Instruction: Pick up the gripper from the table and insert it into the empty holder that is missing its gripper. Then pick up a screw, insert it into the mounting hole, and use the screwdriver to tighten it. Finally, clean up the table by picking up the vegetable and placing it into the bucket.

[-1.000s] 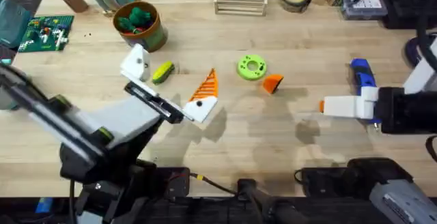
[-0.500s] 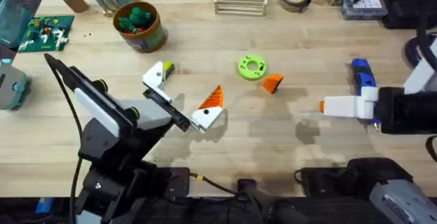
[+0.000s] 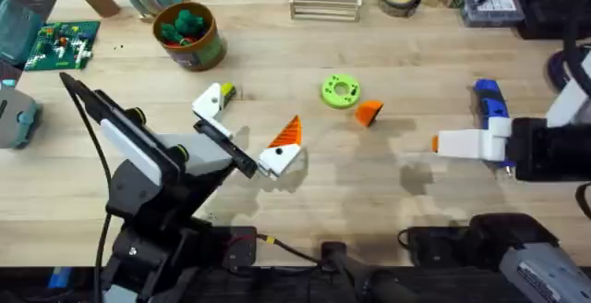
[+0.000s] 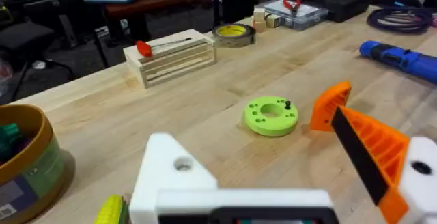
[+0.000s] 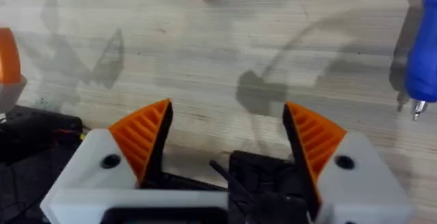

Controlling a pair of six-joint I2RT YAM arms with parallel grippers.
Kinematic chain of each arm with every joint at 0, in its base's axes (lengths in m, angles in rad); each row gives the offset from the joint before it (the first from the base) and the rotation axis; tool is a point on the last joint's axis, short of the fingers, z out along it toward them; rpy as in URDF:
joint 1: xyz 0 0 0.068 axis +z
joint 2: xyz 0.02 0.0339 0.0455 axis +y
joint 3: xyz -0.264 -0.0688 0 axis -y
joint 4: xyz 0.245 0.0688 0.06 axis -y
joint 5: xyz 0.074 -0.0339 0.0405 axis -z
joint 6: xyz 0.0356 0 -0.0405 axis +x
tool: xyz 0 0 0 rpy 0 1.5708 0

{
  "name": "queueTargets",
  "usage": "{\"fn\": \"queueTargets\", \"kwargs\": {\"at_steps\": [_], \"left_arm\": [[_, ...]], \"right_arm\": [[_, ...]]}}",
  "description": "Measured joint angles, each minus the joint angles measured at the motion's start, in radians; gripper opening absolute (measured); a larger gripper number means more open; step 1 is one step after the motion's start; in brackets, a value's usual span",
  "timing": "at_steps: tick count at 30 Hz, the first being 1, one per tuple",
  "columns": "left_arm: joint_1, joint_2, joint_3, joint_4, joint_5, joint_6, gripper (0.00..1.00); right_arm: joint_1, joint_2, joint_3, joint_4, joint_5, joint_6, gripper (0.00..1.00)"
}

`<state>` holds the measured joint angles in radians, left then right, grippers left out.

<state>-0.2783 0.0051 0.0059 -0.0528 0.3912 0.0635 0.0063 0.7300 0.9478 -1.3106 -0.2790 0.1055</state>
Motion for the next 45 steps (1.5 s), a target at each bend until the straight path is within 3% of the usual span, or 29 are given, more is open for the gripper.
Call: {"fn": "queueTargets", "kwargs": {"at_steps": [21, 33, 45], "left_arm": [[0.0, 0.0, 0.0, 0.0, 0.014, 0.0, 0.993], [0.0, 0.0, 0.0, -0.005, 0.377, 0.0, 0.993], [0.0, 0.0, 0.0, -0.023, 0.525, 0.0, 0.993]], "right_arm": [[0.0, 0.0, 0.0, 0.017, 0.005, 0.0, 0.978], [0.0, 0.0, 0.0, 0.021, 0.013, 0.0, 0.978], [0.017, 0.032, 0.002, 0.232, 0.004, -0.051, 0.984]]}}
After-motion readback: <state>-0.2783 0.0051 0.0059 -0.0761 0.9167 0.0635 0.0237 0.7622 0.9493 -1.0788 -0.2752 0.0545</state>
